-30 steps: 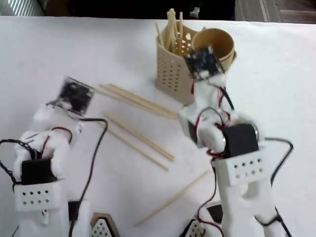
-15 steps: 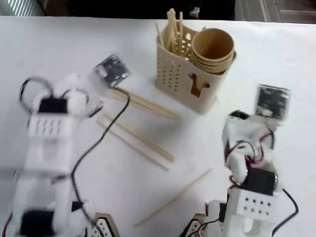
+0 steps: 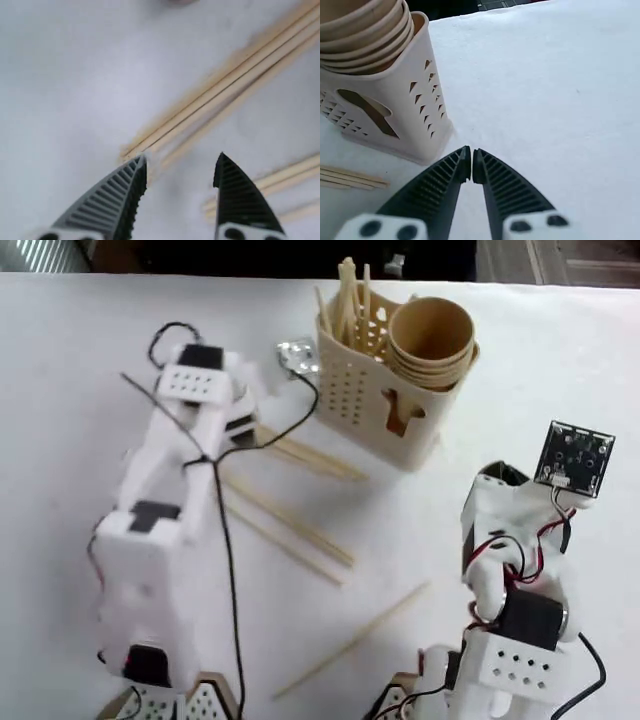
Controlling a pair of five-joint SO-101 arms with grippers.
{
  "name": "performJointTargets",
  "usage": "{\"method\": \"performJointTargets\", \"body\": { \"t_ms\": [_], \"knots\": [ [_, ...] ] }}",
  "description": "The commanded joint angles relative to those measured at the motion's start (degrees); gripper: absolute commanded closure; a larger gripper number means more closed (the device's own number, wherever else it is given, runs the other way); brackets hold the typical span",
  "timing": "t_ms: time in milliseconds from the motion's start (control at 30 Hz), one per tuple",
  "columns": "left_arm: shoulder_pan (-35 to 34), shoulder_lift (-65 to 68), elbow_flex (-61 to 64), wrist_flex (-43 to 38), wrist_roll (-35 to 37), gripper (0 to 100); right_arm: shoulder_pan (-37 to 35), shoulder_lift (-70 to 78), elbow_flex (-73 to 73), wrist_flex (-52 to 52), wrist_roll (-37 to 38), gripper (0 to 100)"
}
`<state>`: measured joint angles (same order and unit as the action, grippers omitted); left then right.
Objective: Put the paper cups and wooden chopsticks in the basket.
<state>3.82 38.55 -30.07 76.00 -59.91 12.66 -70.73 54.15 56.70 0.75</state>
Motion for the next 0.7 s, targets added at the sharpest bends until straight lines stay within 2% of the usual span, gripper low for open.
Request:
{"method": "performJointTargets", "body": {
  "t_ms": [0, 400, 567, 667],
  "knots": [
    [1.8, 7.8, -14.9, 5.8, -2.7, 77, 0.6, -1.3, -0.4, -0.7, -0.1, 98.1],
    [2.2, 33.5, -46.5, 16.2, -3.9, 78, 0.6, -1.3, -0.4, -0.6, 0.0, 98.1],
    [2.3, 40.7, -56.7, 22.1, -4.1, 86, 0.6, -1.3, -0.4, -0.6, 0.0, 98.1],
    [2.2, 43.9, -62.1, 26.2, -8.0, 91, 0.6, -1.3, -0.4, -0.6, 0.0, 98.1]
  ]
}}
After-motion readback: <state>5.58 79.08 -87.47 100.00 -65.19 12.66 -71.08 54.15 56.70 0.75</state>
